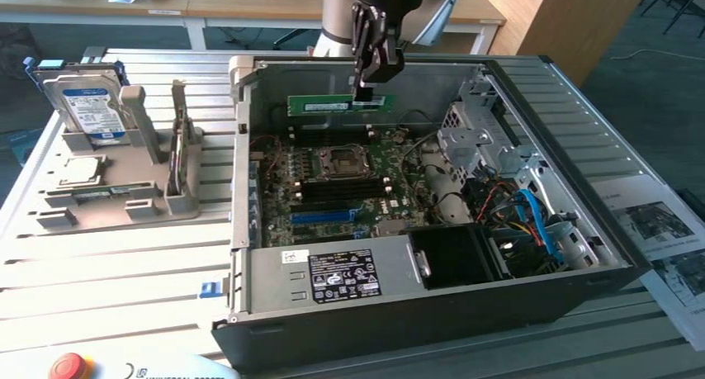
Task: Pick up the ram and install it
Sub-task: 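Pick up the ram and move it above insertion slot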
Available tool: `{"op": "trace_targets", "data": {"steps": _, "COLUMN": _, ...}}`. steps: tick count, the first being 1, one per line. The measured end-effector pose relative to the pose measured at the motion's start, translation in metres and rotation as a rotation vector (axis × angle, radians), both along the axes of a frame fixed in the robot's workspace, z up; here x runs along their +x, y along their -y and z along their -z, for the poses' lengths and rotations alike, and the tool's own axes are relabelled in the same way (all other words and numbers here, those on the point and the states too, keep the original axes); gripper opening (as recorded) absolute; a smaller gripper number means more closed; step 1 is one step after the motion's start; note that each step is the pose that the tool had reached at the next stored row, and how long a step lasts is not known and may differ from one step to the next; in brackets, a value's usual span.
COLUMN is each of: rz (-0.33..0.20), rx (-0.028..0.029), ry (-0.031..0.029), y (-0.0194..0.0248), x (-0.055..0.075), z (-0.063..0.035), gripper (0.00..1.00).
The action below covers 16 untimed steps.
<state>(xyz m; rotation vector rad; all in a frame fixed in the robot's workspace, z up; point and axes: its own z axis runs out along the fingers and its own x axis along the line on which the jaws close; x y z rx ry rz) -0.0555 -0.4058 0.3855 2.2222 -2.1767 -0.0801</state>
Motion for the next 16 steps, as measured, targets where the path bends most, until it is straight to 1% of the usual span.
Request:
{"op": "trace_targets", "data": {"steps": 8, "rz": 0.0, "rx": -0.0001, "ry": -0.0001, "y": 0.0, "x": 0.0001, "z": 0.0033, "gripper": 0.12}}
{"op": "trace_targets", "data": {"steps": 12, "rz": 0.0, "rx": -0.0002, "ry": -0.0001, "y": 0.0, "x": 0.0003, "z": 0.0034, "gripper": 0.12}}
{"op": "trace_targets", "data": {"steps": 16, "rz": 0.0, "rx": -0.0001, "ry": -0.0001, "y": 0.0001, "x": 0.0077, "z": 0.0036, "gripper": 0.12}}
